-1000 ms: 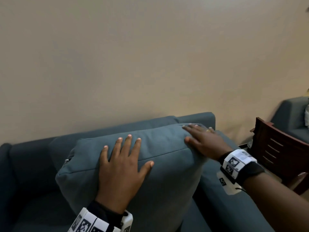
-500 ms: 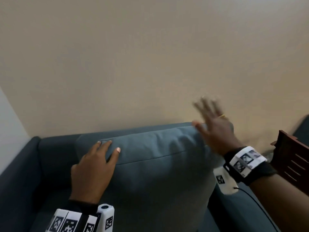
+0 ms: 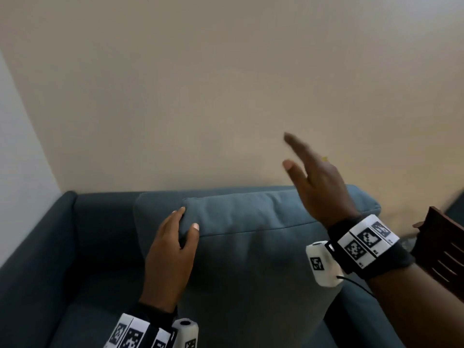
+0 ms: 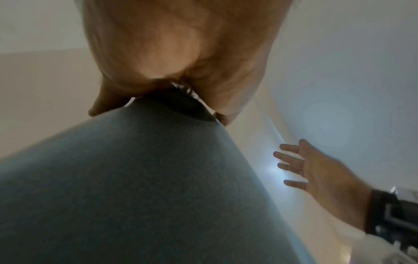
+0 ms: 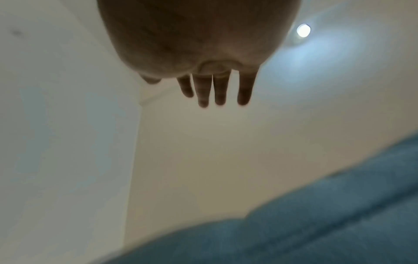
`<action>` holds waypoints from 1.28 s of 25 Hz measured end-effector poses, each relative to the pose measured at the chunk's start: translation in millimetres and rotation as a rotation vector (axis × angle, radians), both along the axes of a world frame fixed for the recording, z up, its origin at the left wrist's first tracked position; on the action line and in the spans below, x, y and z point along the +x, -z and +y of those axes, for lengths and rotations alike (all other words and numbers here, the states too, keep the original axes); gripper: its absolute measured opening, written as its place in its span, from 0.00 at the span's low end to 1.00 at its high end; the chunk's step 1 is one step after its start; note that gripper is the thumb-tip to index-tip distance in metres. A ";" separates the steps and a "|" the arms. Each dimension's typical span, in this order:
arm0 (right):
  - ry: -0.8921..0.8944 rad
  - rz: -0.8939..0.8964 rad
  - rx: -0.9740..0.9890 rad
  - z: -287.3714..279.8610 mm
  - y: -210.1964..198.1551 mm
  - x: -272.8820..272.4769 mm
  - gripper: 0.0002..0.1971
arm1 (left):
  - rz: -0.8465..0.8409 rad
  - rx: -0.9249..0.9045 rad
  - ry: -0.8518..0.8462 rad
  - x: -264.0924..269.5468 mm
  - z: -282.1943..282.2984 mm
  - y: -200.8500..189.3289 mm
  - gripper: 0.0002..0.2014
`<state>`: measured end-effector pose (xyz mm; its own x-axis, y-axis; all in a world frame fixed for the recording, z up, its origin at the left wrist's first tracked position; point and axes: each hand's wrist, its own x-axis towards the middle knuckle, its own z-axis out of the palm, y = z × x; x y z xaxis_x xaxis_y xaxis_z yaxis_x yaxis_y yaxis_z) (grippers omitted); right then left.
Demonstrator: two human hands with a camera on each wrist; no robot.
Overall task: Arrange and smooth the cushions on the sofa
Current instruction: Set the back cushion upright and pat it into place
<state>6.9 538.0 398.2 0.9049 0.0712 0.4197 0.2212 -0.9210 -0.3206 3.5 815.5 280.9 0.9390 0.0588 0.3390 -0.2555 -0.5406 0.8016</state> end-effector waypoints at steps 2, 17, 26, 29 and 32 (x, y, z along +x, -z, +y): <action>-0.092 0.141 -0.253 31.1 14.2 -2.9 0.44 | -0.020 -0.044 0.043 1.5 2.2 2.8 0.26; -0.305 0.120 -0.374 119.3 43.0 6.0 0.40 | 0.099 -0.510 0.217 -4.8 16.6 23.1 0.44; -0.175 0.093 -0.381 81.5 42.0 -6.4 0.34 | 0.085 0.269 0.082 3.4 1.9 -15.3 0.42; 0.030 0.028 -0.290 33.6 37.7 -15.7 0.33 | 0.009 0.565 -0.033 5.0 -16.7 -28.2 0.36; -0.094 0.350 -0.446 1.2 50.1 -23.3 0.40 | -0.045 0.661 0.069 16.8 -39.3 -28.5 0.39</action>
